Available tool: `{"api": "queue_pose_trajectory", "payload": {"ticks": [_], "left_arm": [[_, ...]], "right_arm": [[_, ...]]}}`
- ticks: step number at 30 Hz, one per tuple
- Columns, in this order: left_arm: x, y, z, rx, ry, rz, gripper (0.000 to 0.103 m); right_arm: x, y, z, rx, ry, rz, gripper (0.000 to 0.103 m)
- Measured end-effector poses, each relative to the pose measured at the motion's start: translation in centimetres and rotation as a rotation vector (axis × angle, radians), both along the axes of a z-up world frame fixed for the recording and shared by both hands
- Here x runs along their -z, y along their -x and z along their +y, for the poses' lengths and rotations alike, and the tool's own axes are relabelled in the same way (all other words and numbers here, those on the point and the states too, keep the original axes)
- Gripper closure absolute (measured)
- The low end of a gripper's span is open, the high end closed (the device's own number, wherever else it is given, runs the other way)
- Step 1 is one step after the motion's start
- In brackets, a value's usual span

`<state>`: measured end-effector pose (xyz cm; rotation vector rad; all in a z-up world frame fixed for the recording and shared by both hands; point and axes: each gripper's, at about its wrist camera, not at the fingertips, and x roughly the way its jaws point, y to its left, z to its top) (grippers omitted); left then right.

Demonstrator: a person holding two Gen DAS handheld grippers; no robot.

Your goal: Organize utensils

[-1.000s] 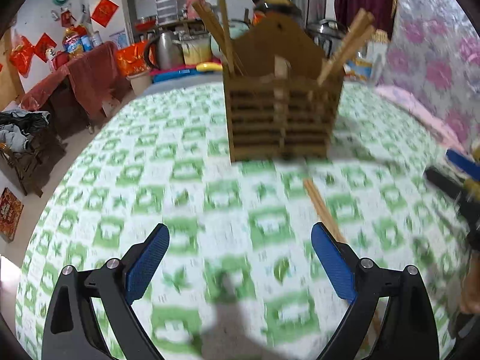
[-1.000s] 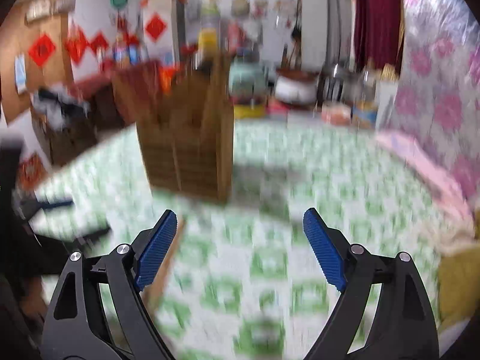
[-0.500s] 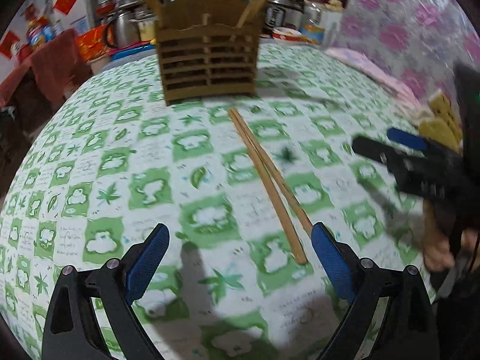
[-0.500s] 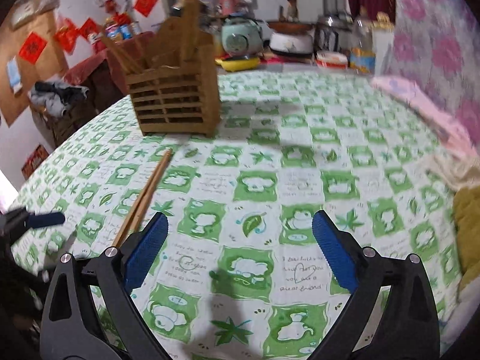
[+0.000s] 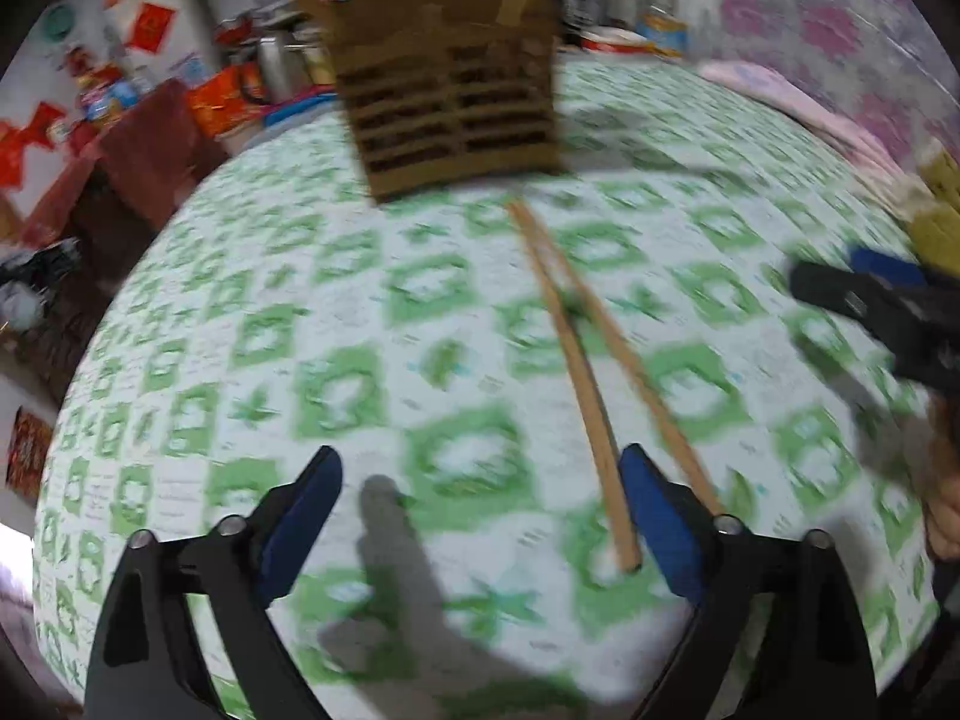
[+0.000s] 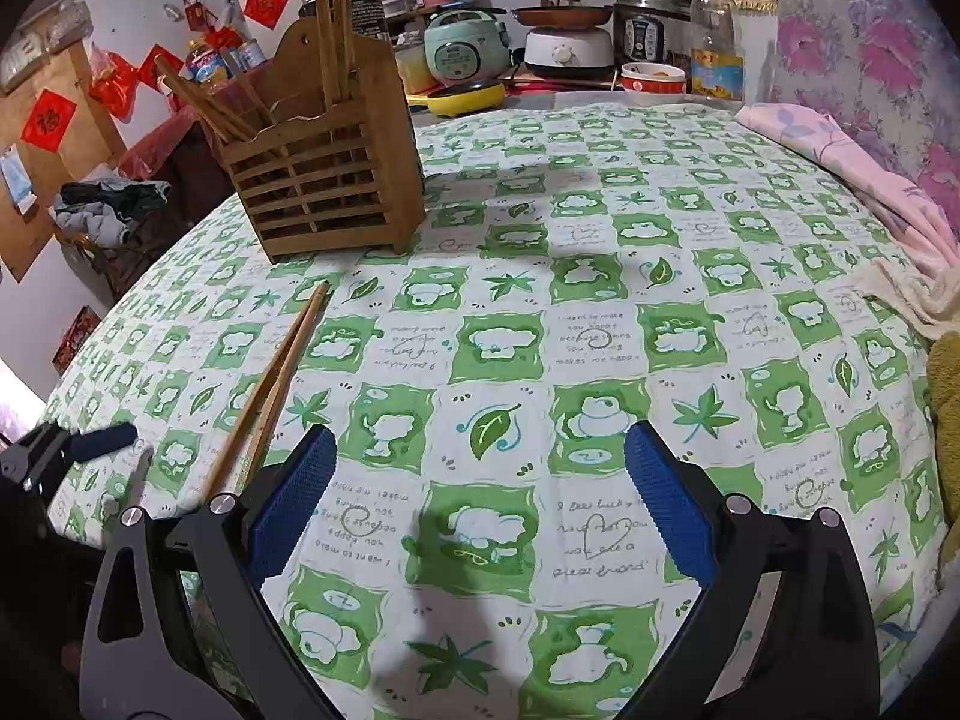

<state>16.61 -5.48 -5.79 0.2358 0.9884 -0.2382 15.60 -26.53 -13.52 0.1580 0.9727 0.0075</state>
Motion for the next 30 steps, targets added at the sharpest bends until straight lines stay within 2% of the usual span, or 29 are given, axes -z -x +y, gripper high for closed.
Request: {"api": "queue_pose_trajectory", "payload": {"ticks": [2, 5, 6, 9, 11, 12, 14, 16, 19, 21, 23, 26, 30], "left_arm": [[-0.1, -0.7, 1.2, -0.042, 0.019, 0.004, 0.029], [0.2, -1.2, 2.3, -0.055, 0.074, 0.044, 0.040], [0.2, -1.2, 2.3, -0.045, 0.076, 0.044, 0.042], [0.1, -0.6, 1.3, -0.004, 0.051, 0.022, 0.055], [0.1, -0.3, 0.7, 0.023, 0.040, 0.008, 0.069], [0.1, 0.0, 0.5, 0.033, 0.040, 0.005, 0.073], [0.2, 0.2, 0.2, 0.042, 0.041, 0.001, 0.093], [0.1, 0.1, 0.6, 0.026, 0.050, 0.001, 0.097], [0.1, -0.6, 2.6, -0.059, 0.089, 0.021, 0.097], [0.1, -1.1, 4.0, -0.112, 0.080, 0.018, 0.097], [0.2, -1.3, 5.2, -0.143, 0.072, 0.015, 0.094], [0.1, -1.5, 6.5, -0.156, 0.124, 0.033, 0.094], [0.1, -1.7, 5.9, -0.138, 0.107, 0.024, 0.090]], "right_arm": [[0.0, 0.0, 0.0, 0.000, -0.001, -0.001, 0.009], [0.0, 0.0, 0.1, -0.005, 0.002, -0.001, 0.009], [-0.1, 0.0, 0.1, -0.005, 0.003, -0.001, 0.009], [-0.1, 0.0, 0.2, -0.005, 0.000, 0.000, 0.009], [-0.1, 0.0, 0.2, -0.005, 0.000, 0.000, 0.009], [-0.1, 0.0, 0.2, -0.006, 0.001, 0.000, 0.009], [-0.1, 0.0, 0.2, -0.006, 0.001, -0.001, 0.009], [-0.1, 0.1, 0.2, -0.005, -0.001, -0.001, 0.009], [-0.2, 0.1, 0.3, -0.012, -0.002, -0.009, 0.009], [-0.4, 0.3, 0.7, -0.036, -0.010, -0.019, 0.009], [-0.5, 0.6, 1.3, -0.078, -0.028, -0.020, 0.010], [-0.8, 1.5, 3.5, -0.186, -0.039, -0.015, 0.018], [-0.8, 3.3, 6.4, -0.313, -0.041, 0.000, 0.026]]}}
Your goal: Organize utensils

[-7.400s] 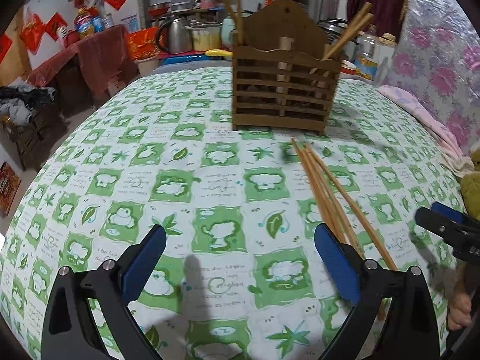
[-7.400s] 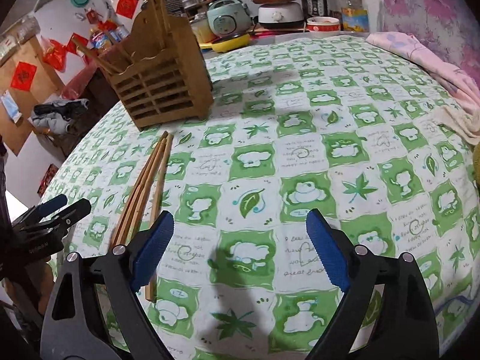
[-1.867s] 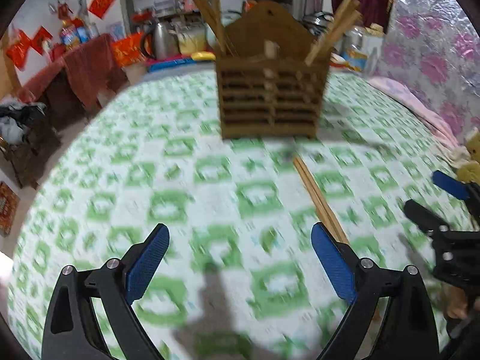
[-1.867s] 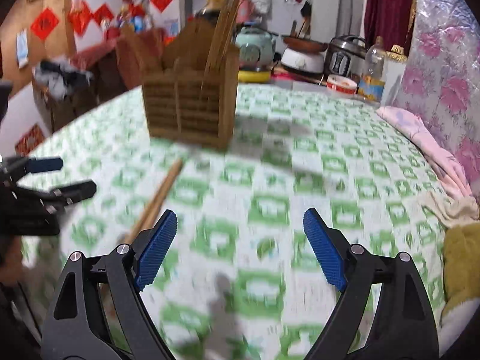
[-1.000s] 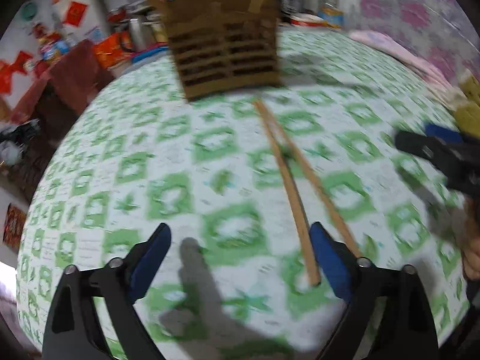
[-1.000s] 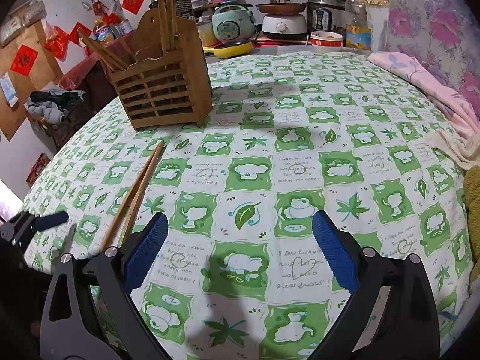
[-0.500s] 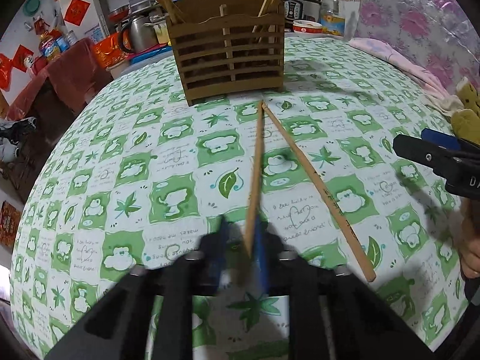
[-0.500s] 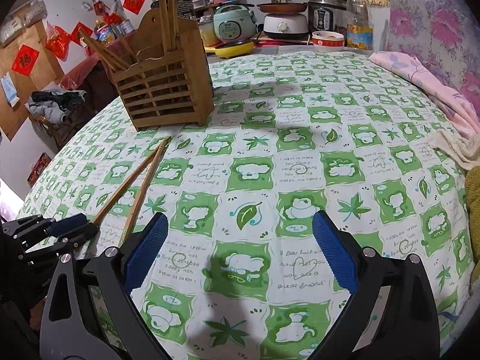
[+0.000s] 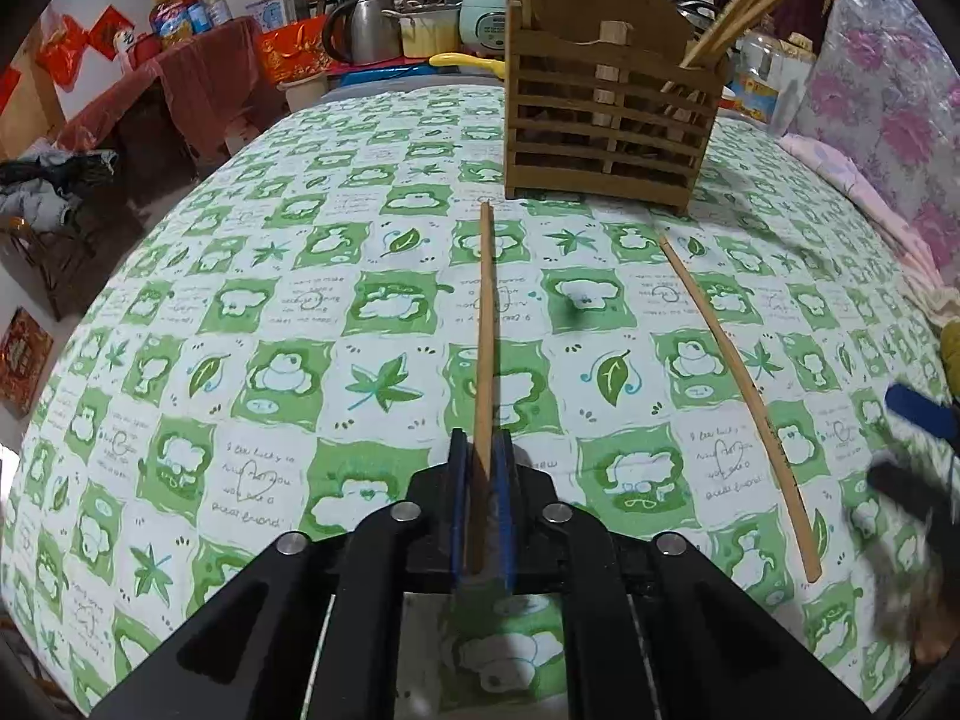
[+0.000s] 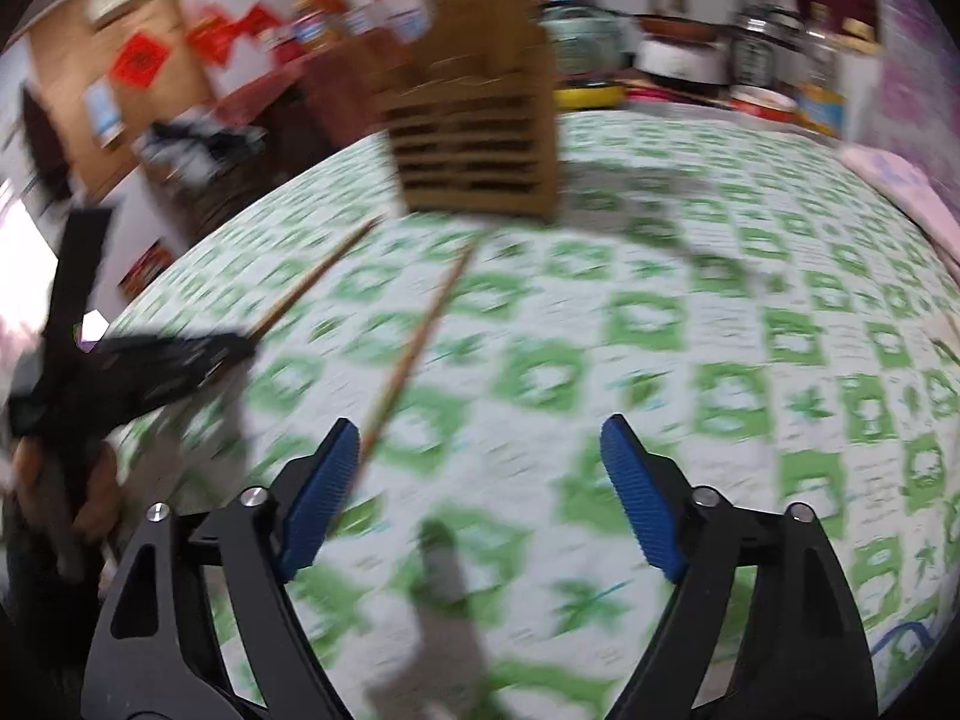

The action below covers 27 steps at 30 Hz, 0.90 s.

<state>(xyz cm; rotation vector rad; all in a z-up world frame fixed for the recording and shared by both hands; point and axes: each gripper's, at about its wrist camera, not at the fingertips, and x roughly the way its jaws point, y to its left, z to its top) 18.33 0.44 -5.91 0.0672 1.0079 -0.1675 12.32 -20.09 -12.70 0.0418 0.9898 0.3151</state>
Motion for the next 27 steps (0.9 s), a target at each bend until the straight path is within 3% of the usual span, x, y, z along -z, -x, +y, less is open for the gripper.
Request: {"api": "queue_pose_trajectory", "payload": {"ticks": [2, 4, 5, 7, 8, 11, 12, 17, 21, 27], "left_arm": [[0.0, 0.0, -0.3, 0.012, -0.007, -0.001, 0.079], [0.0, 0.0, -0.3, 0.011, -0.005, 0.003, 0.064], [0.1, -0.1, -0.2, 0.006, -0.001, 0.006, 0.062], [0.1, -0.2, 0.1, 0.000, 0.017, 0.011, 0.059], [0.1, -0.2, 0.1, -0.001, 0.020, 0.012, 0.059], [0.0, -0.1, 0.1, 0.002, 0.012, 0.010, 0.059], [0.0, -0.1, 0.0, 0.003, 0.010, 0.010, 0.059], [0.0, 0.4, 0.0, 0.017, 0.015, 0.014, 0.059], [-0.1, 0.8, 0.0, 0.034, 0.028, 0.018, 0.059], [-0.1, 0.8, 0.0, 0.041, 0.035, 0.016, 0.059]], "right_arm": [[0.0, 1.1, 2.2, -0.066, 0.075, -0.011, 0.033], [-0.2, 1.9, 3.5, -0.120, 0.079, -0.012, 0.034], [-0.1, 2.1, 4.1, -0.142, 0.081, -0.007, 0.038], [0.6, 2.4, 5.6, -0.180, 0.149, 0.006, 0.051], [0.8, 2.3, 5.7, -0.175, 0.169, 0.014, 0.064], [1.1, 1.5, 4.1, -0.110, 0.118, 0.048, 0.089], [1.1, 1.3, 3.4, -0.084, 0.108, 0.053, 0.093], [1.3, 0.6, 0.5, 0.018, 0.103, 0.057, 0.094], [1.5, 0.3, -0.2, 0.021, 0.068, 0.072, 0.080], [1.6, 0.4, 0.2, 0.015, 0.088, 0.065, 0.082]]}}
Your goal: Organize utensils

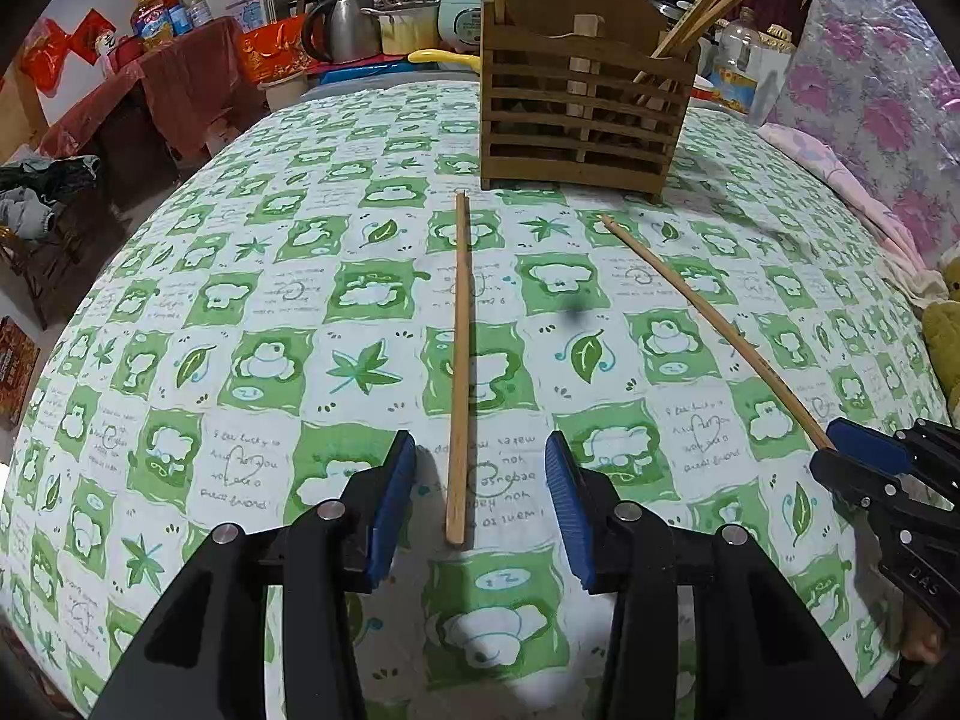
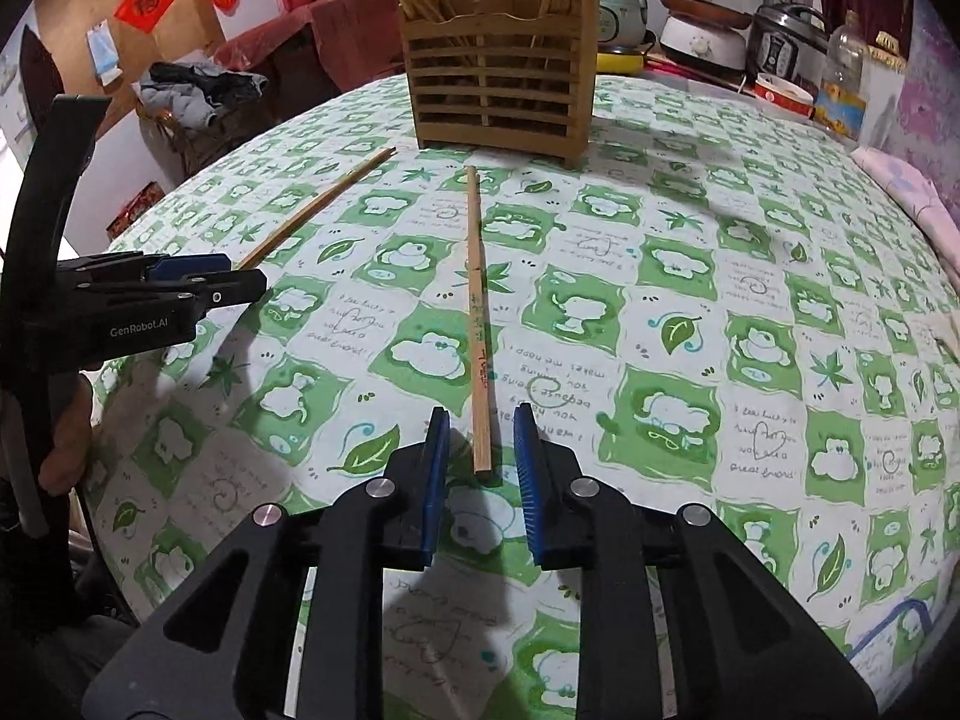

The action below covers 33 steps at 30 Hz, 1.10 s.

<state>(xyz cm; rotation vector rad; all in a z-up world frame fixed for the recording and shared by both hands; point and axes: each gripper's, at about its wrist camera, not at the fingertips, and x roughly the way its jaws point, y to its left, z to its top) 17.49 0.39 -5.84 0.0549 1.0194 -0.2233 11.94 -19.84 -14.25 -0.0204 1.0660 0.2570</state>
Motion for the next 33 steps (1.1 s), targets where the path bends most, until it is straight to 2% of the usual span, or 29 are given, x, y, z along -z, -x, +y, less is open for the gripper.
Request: {"api": "queue_pose_trajectory", "payload": {"ticks": [1, 2, 3, 5, 8, 12, 16, 25, 28, 33], "left_arm": [[0.0, 0.0, 0.0, 0.003, 0.008, 0.000, 0.066], [-0.1, 0.0, 0.1, 0.001, 0.016, -0.001, 0.076], [0.0, 0.0, 0.2, -0.005, 0.019, -0.003, 0.079], [0.0, 0.0, 0.4, -0.012, 0.040, 0.001, 0.095], [0.0, -0.1, 0.6, -0.016, 0.065, 0.009, 0.096], [0.0, 0.0, 0.1, -0.004, 0.028, -0.003, 0.095], [0.0, 0.1, -0.1, 0.000, 0.021, -0.005, 0.095], [-1.3, 0.7, 0.1, -0.006, 0.062, -0.018, 0.096], [-3.4, 1.3, 0.1, 0.004, 0.080, -0.061, 0.097], [-8.3, 2.4, -0.1, 0.029, 0.099, -0.166, 0.097]], "right_arm": [[0.0, 0.0, 0.0, 0.001, -0.003, -0.002, 0.086], [0.0, 0.0, 0.0, -0.002, -0.009, 0.001, 0.096], [0.0, 0.0, -0.1, -0.003, -0.010, -0.002, 0.097], [0.0, 0.0, -0.1, -0.003, -0.009, -0.005, 0.097], [0.0, 0.0, 0.0, -0.004, -0.008, -0.003, 0.097], [0.1, -0.1, 0.0, -0.006, -0.005, 0.000, 0.093], [0.0, 0.0, 0.1, -0.007, -0.003, -0.005, 0.096], [-1.4, 0.7, 0.0, 0.007, 0.014, -0.096, 0.097], [-3.8, 0.8, -0.3, 0.013, 0.015, -0.159, 0.097], [-9.8, 0.5, -1.2, 0.024, -0.035, -0.300, 0.097]]}}
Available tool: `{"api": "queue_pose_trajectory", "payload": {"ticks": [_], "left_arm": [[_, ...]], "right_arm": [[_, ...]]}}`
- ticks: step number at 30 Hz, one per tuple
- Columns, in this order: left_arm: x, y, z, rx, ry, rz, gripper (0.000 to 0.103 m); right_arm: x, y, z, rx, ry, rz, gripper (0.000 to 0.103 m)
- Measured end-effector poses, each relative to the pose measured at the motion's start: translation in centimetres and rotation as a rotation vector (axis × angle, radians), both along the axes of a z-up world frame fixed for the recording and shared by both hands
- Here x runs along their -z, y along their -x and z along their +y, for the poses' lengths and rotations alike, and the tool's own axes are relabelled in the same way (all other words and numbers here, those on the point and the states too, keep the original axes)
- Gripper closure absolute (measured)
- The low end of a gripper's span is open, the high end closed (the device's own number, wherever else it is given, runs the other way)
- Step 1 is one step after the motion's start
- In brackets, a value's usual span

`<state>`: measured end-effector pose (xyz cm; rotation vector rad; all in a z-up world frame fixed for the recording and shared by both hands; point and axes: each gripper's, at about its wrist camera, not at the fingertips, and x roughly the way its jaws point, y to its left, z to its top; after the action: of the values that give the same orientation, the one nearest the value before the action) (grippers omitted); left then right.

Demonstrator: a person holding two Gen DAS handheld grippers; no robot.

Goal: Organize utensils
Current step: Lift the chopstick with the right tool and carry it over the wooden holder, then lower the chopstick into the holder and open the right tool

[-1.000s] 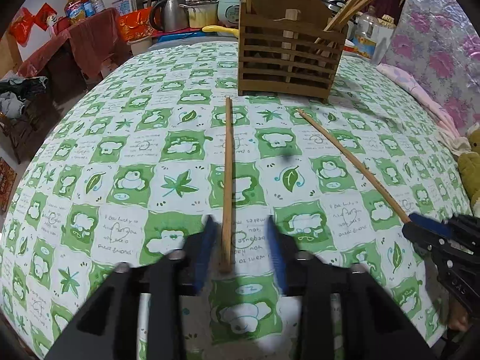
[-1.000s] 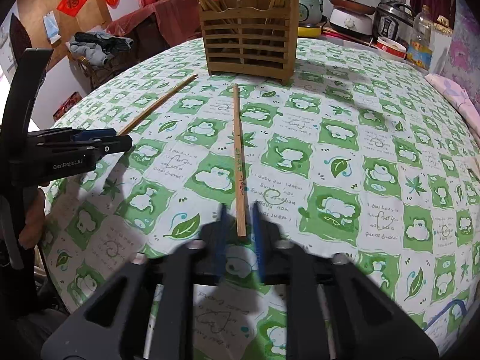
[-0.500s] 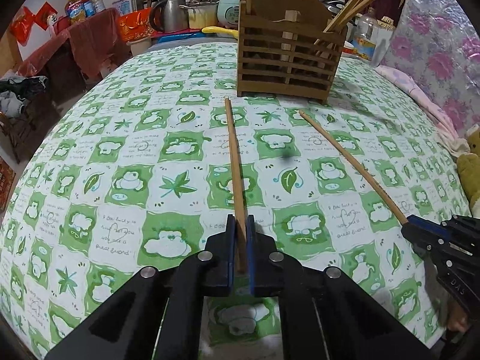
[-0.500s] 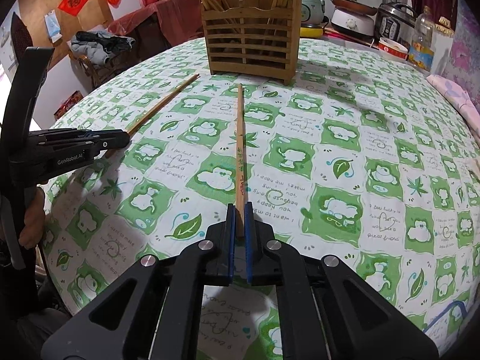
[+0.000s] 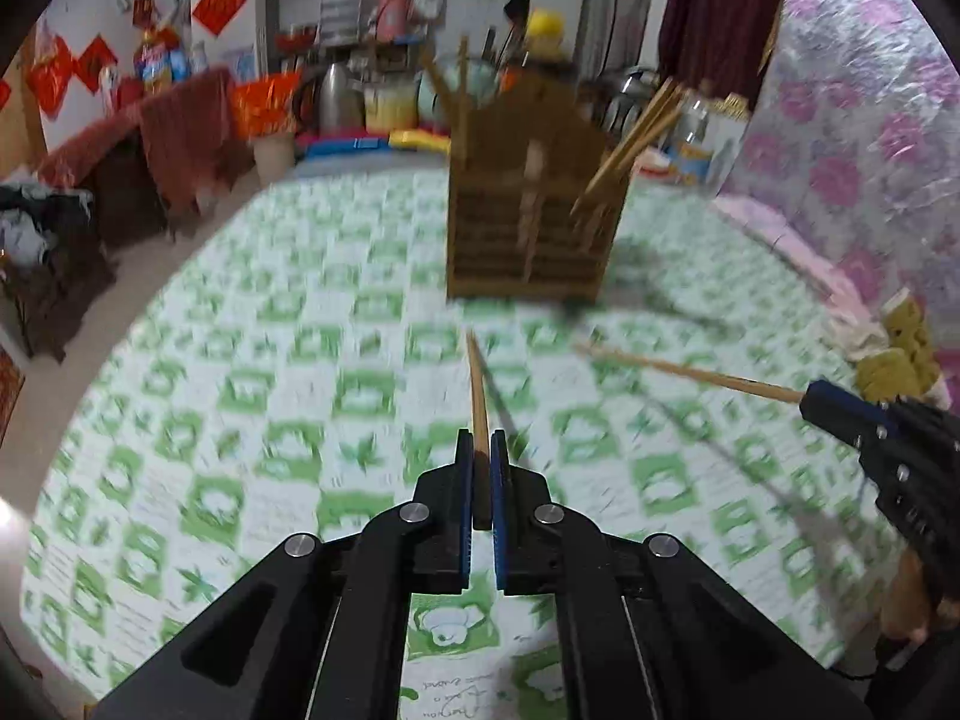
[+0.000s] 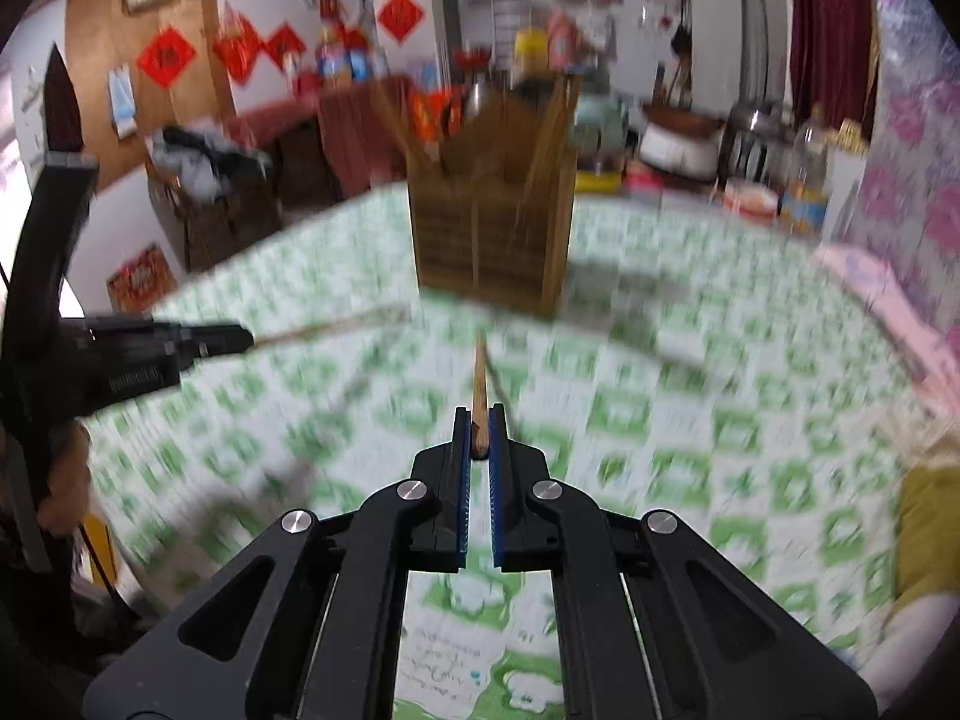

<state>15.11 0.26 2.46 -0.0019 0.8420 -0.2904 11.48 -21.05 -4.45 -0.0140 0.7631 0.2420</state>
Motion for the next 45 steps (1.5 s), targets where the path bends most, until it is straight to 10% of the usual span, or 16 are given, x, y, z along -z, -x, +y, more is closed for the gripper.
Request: {"api": "queue_pose_trajectory", "payload": {"ticks": [21, 34, 45], "left_arm": [[-11.9, -7.4, -2.7, 0.051, 0.091, -0.145, 0.097], [-20.3, -13.2, -4.3, -0.111, 0.120, -0.429, 0.097], [-16.1, -19.5, -5.1, -0.140, 0.168, -0.366, 0.097]], "right_arm": [[-8.3, -6.8, 0.8, 0.004, -0.087, -0.166, 0.097], [-12.9, -12.9, -0.2, 0.094, -0.176, -0.333, 0.097], [-8.9, -18.3, -0.4, 0.126, -0.160, -0.299, 0.097]]}}
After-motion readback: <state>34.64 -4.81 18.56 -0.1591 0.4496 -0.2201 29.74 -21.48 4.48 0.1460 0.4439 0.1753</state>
